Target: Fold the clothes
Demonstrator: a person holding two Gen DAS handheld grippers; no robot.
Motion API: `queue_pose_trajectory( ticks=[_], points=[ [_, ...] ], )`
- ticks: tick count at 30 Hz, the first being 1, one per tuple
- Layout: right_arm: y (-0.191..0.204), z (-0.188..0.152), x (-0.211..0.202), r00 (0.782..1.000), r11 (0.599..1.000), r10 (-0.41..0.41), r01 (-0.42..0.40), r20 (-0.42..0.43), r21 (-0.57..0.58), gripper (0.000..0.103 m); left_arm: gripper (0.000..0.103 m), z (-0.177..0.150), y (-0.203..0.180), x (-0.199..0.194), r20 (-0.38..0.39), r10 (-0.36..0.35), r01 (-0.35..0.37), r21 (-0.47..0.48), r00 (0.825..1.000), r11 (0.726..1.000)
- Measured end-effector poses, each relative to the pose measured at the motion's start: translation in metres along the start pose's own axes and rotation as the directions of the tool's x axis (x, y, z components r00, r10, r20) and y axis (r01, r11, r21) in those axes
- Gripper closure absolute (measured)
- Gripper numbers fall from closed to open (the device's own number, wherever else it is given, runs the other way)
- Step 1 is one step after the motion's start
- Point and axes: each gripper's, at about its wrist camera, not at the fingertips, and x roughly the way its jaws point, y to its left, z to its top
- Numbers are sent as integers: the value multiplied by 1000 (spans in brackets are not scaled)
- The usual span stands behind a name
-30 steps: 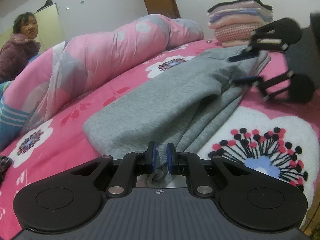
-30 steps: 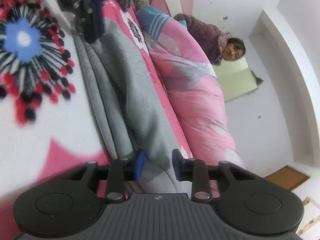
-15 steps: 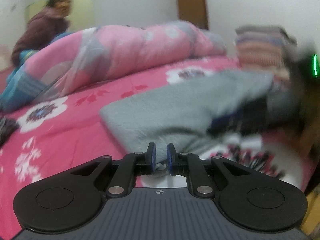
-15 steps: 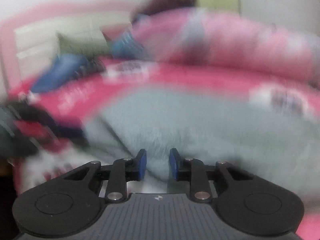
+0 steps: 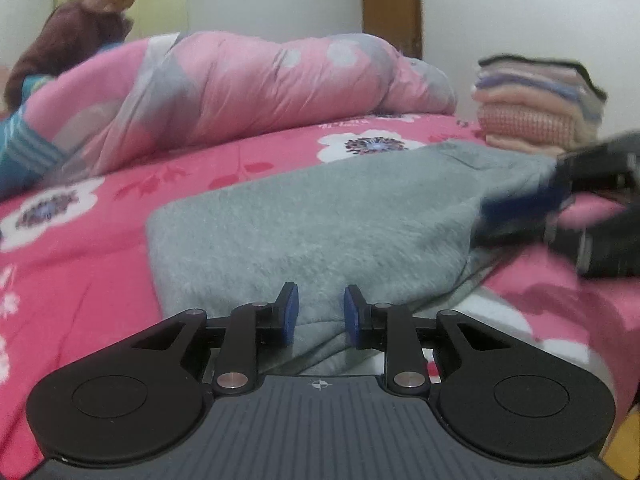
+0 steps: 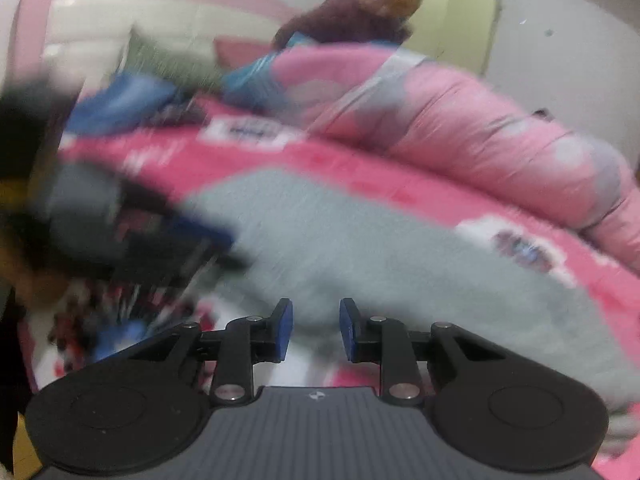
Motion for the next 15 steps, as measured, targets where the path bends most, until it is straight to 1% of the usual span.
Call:
queue_pose_trajectory(
  ticks=[1,3,4,7,9,13,14,15],
  points=[
    [-9,9,-2,999,999,-9,8,31,31,76,76,-1,2,-1,4,-3,3,-13,1000,1000],
    [-20,17,7,997,997,-43,39,67,66,76,75,-3,3,-2,12,-4,5,-29,1000,1000],
    [-22,15,16,997,997,-61,57,55,60,76,75,-4,3,-2,14,-4,4,-29,1000,1000],
    [-25,-30,47,997,995,-72,74,-43,66,75,74,-6,3,-3,24,-1,2,-28,1000,1000],
    [-27,-25,36,996,993,-89,91,-29,71,74,74,-8,2,-4,35,1,0,-24,999,1000],
    [-33,-12,12,992,989,-124,124,0,81,74,73,-9,5,-4,43,-6,8,-48,999,999],
    [-39,-6,5,987,985,-155,151,36,82,74,73,-9,6,-5,44,-7,10,-50,999,999],
    [-47,-10,9,984,981,-177,174,20,86,73,73,-10,5,-5,46,-6,9,-48,999,999]
  ],
)
